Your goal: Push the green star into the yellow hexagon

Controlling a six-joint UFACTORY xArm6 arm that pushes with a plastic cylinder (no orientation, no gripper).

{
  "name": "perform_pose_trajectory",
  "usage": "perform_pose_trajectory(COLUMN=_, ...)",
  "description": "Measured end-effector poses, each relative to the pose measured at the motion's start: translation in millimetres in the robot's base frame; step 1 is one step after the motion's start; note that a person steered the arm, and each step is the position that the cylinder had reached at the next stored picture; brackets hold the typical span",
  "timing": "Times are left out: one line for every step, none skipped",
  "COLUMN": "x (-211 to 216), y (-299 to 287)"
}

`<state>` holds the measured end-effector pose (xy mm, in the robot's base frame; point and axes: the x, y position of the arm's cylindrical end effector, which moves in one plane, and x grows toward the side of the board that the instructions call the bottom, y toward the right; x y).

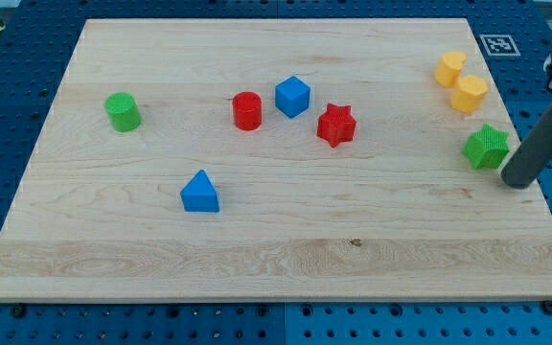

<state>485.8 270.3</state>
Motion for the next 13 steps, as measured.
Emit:
perform_pose_trajectory(x=-22.6, y=-0.3)
perform_pose_trajectory(x=-37.6, y=-0.3)
perform_pose_trajectory(x=-17.9, y=-4.1)
perform_pose_trajectory(x=-4.9, y=-32.5)
perform_pose_trajectory(x=-23.0, y=-38.4)
perform_pose_trajectory(x=-35.8, y=-14.8)
perform_pose_trajectory(x=-36.2, y=-12.2)
perform_pose_trajectory(x=-29.1, y=-33.1)
perform_pose_trajectory(x=-21.1, y=-66.1)
perform_pose_trajectory(x=-25.6, y=-65.2)
perform_pose_trajectory(x=-40.1, y=-51.4)
perform_pose_trajectory(x=-59.4, y=-44.8)
perform_pose_trajectory(x=-66.0, y=-44.8)
